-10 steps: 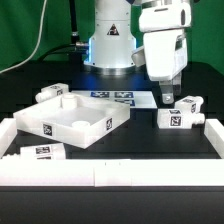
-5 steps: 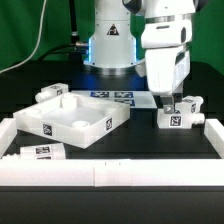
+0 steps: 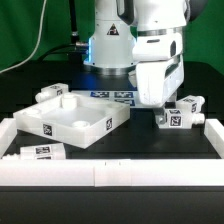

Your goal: Assemble one leg

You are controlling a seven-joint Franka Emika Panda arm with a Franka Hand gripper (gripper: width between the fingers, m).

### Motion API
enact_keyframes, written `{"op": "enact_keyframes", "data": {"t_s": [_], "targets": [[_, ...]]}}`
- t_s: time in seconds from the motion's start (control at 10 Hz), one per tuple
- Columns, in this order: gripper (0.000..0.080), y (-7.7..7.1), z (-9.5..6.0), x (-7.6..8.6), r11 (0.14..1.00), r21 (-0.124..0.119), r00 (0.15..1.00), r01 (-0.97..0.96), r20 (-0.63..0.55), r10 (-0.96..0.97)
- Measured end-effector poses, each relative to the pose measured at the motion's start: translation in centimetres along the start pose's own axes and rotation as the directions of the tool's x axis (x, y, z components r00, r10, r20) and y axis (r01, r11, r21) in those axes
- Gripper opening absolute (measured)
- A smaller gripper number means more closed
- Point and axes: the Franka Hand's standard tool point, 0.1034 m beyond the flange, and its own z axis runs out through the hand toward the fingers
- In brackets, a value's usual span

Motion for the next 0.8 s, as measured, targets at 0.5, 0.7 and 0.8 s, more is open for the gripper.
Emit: {"op": "enact_keyframes", "data": {"t_s": [0.5,0.7,0.8], "targets": [[0.0559,-0.09,0.67,-0.41,1.000,0.011,1.000,-0.011,0.002,0.011],[0.0315,-0.09,0.67,-0.41,1.000,0.011,1.000,-0.011,0.002,0.011],[0.0315,-0.09,0.67,-0.41,1.000,0.011,1.000,-0.011,0.002,0.011]]}}
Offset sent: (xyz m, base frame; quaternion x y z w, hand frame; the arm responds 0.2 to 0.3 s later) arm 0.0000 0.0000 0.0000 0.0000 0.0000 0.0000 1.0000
